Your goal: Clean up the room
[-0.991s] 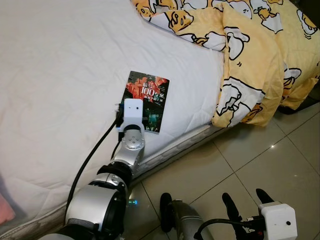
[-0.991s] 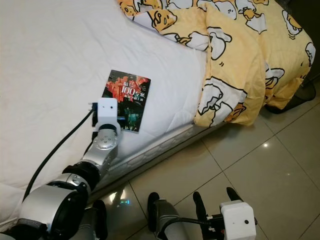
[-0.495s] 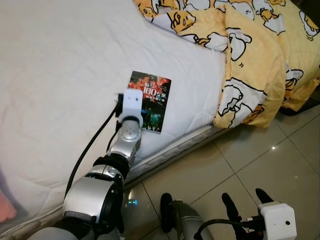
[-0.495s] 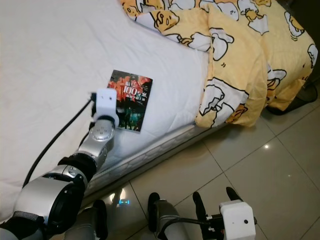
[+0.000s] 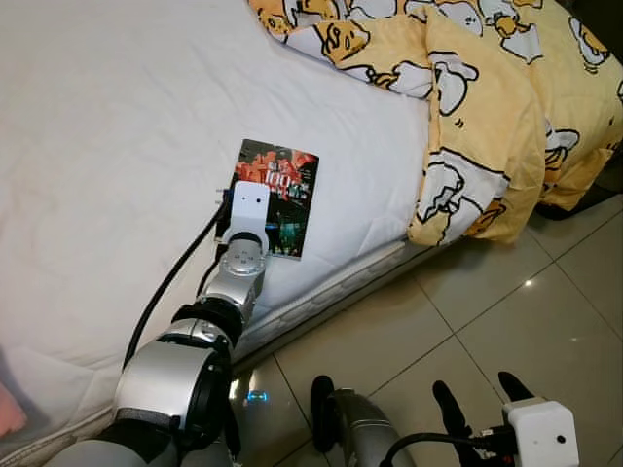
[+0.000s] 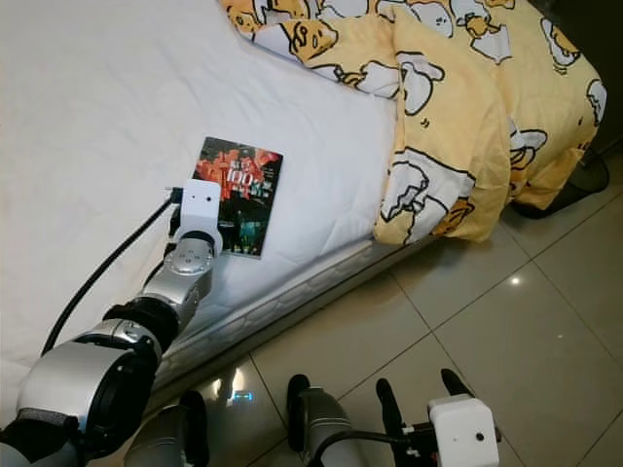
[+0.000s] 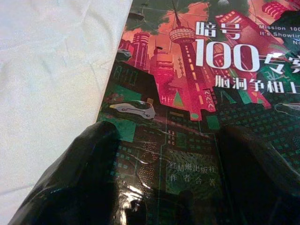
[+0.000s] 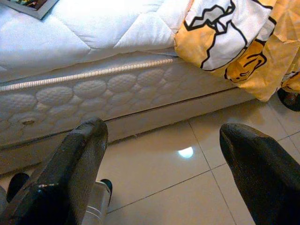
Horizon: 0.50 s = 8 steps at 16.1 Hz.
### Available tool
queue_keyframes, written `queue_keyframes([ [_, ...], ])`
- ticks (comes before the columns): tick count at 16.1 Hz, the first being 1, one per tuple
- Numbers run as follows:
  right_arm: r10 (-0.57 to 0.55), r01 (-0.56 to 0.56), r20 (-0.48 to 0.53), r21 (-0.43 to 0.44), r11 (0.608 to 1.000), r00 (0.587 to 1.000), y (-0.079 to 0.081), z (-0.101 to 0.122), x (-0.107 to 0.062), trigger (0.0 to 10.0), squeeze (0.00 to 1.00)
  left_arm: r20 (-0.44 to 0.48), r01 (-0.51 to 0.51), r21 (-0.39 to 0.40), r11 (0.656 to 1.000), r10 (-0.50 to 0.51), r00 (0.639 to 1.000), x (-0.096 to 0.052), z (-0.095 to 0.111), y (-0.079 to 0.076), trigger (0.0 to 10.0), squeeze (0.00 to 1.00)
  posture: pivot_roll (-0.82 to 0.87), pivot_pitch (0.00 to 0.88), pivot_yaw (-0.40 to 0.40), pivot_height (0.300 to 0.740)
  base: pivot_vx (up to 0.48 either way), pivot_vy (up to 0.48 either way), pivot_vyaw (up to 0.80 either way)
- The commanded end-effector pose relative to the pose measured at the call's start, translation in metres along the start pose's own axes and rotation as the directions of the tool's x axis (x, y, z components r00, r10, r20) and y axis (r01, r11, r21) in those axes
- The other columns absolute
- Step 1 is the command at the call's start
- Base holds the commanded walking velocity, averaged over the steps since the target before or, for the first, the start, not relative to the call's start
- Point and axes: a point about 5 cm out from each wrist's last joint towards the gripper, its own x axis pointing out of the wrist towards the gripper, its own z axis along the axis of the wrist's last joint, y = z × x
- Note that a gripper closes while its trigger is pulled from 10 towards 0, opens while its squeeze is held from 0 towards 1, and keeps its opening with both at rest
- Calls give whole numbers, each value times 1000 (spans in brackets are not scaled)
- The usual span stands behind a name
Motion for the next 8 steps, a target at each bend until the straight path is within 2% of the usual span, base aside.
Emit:
queue_keyframes([
  [1,-2,2,-47,-18,1000,999,-2,-9,-5,10000,0,-164,49,-65,997,-59,985,-12,-36,-15,10000,0,-294,301,-124,740,0,0,0],
  [3,7,-8,-46,-20,1000,999,0,-10,-3,10000,0,-195,57,-67,996,-70,978,-22,-50,-29,10000,0,-293,302,-123,740,0,0,0],
  [4,7,-8,-45,-19,1000,999,0,-10,-1,10000,0,-210,16,-51,999,-26,977,-26,-59,-28,10000,0,-288,304,-129,740,0,0,0],
  [7,16,-18,-45,-23,1000,999,0,-10,-2,10000,0,-223,-93,1,996,90,971,-29,-72,-9,10000,0,-285,306,-132,740,0,0,0],
  [8,18,-20,-50,-26,999,999,0,-12,-3,10000,0,-230,-150,11,989,149,962,-26,-73,7,10000,0,-285,304,-138,740,0,0,0],
])
